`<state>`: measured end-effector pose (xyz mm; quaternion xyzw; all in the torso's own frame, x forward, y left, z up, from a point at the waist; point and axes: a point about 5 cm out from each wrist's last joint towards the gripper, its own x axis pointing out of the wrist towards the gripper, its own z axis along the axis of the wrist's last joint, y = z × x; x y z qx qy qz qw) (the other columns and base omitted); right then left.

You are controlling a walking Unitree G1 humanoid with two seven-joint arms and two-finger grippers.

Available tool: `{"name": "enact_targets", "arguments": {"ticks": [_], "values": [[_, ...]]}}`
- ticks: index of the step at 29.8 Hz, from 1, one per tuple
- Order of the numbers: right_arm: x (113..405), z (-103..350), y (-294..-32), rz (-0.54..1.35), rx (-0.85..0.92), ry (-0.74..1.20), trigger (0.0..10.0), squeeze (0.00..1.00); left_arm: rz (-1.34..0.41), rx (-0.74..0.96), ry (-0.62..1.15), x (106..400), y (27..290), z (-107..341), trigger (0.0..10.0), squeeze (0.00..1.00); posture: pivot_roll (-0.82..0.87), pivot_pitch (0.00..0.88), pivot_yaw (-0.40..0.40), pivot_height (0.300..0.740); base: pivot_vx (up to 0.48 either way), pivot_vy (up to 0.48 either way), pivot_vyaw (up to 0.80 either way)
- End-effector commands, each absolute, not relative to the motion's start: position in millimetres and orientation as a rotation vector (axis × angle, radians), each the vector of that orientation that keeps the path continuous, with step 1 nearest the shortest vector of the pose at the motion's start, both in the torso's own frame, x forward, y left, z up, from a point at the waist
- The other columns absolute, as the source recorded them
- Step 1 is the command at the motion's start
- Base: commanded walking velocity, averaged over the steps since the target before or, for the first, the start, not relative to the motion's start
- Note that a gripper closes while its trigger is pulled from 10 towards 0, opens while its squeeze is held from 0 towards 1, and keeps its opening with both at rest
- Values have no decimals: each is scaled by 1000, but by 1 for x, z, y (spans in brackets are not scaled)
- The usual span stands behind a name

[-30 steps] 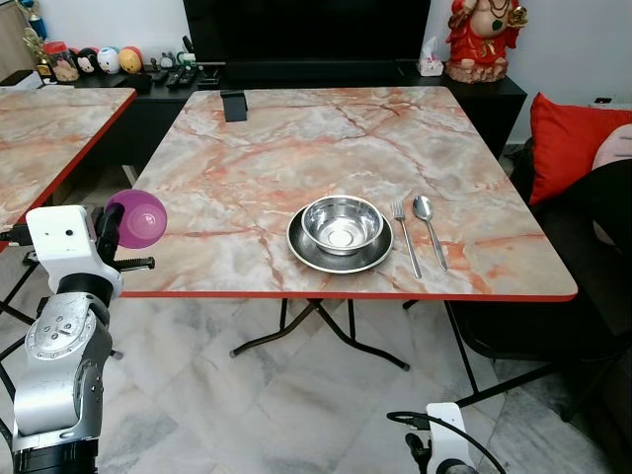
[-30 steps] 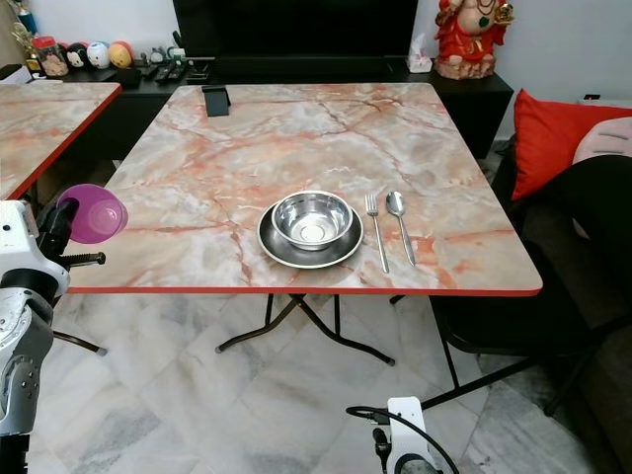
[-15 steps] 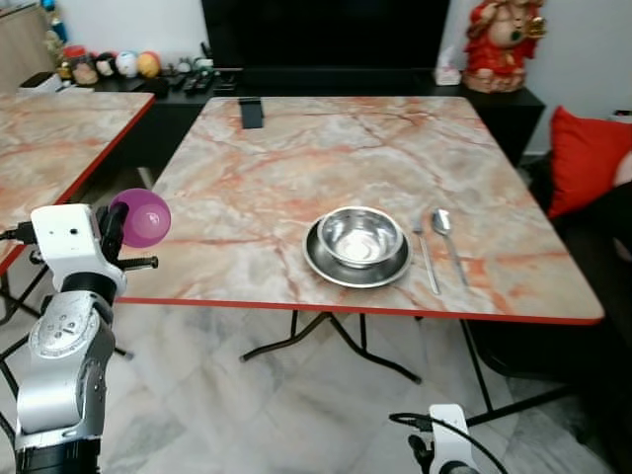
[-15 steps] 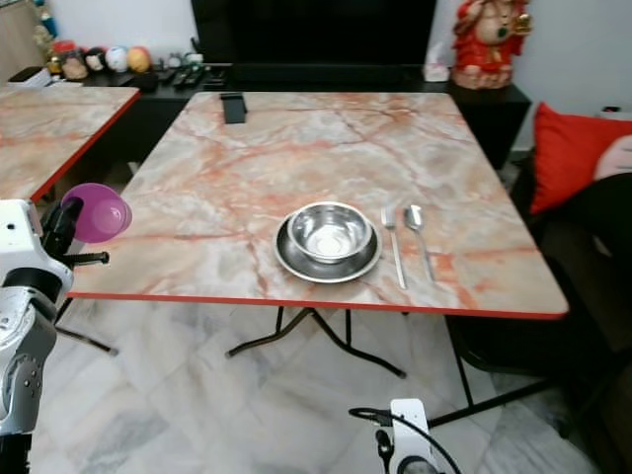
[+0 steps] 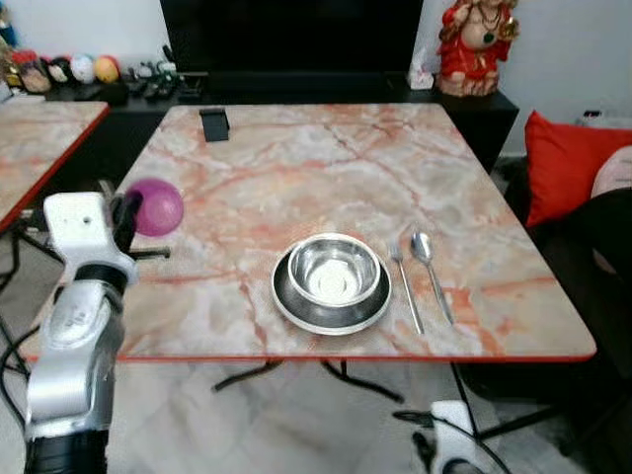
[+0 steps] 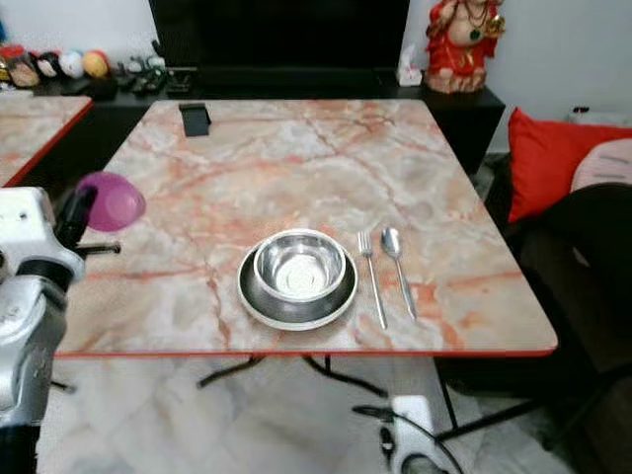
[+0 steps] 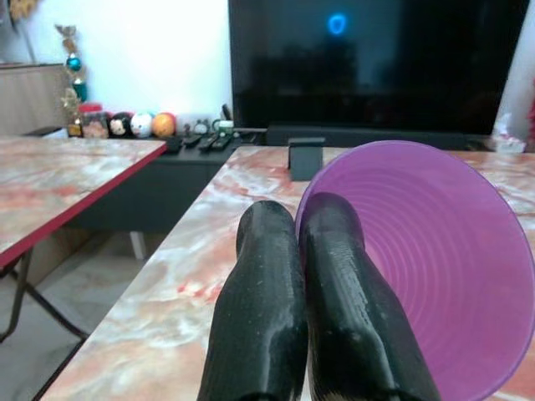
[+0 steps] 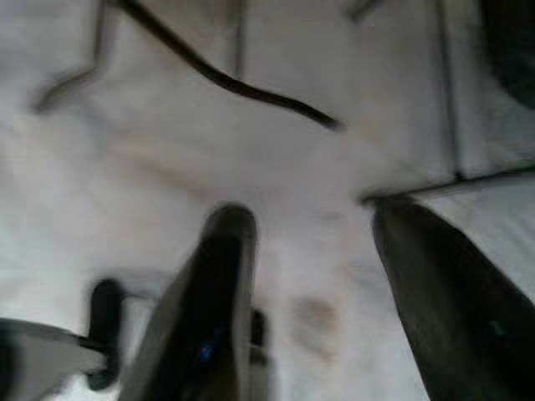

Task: Setting the table

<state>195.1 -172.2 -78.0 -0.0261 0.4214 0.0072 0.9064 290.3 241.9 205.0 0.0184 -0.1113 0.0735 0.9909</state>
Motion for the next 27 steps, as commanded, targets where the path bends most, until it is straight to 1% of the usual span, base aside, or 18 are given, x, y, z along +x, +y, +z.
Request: {"name": "enact_targets", "arguments": {"ticks": [1,11,27], "values": [[191,-80,-181,-6,-64,887,10000,0,135,33,-251,290,241,212,10000,0,-42,0,13,740,0,0,0],[191,-79,-181,0,-63,890,10000,0,136,63,-241,291,245,213,10000,0,-37,0,10,740,0,0,0],[191,-79,-182,5,-64,890,10000,0,137,64,-240,291,243,213,10000,0,-38,0,8,740,0,-293,0]]}}
